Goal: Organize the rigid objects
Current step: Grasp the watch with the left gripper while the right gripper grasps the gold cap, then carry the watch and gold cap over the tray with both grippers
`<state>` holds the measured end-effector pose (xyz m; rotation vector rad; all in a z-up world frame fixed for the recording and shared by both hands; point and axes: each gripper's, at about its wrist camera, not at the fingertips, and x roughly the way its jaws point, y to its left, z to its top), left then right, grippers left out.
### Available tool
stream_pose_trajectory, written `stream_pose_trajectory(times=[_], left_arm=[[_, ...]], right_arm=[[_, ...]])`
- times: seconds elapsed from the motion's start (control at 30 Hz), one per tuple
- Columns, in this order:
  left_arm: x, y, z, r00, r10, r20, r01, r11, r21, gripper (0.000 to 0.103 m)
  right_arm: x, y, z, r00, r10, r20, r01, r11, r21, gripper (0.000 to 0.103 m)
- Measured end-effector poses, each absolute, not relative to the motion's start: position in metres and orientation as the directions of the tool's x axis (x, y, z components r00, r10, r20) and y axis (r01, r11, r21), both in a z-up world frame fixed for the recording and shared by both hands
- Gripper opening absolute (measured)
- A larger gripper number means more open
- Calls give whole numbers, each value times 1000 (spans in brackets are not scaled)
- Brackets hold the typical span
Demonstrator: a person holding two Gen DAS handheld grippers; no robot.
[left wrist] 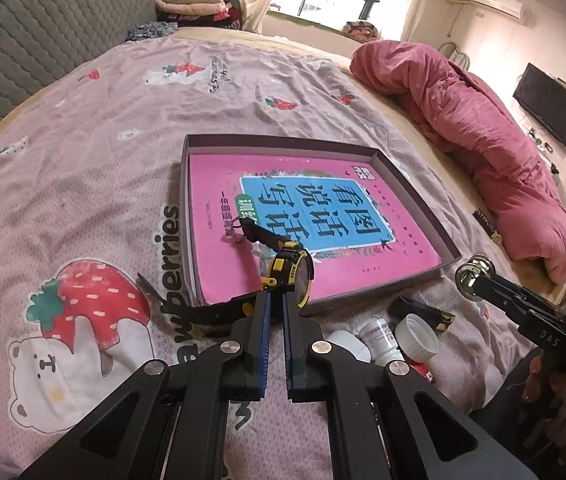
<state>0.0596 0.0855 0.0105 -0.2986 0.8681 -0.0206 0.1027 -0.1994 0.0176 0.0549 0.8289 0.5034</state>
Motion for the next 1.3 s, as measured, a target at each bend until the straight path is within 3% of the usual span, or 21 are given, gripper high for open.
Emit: stream_pose_trajectory(times=[1.3], left_arm=[[92, 81, -2, 644, -106, -757, -118, 965, -236, 5]], right_arm=[[129, -180, 20, 593, 443, -672, -441, 877, 188, 44]])
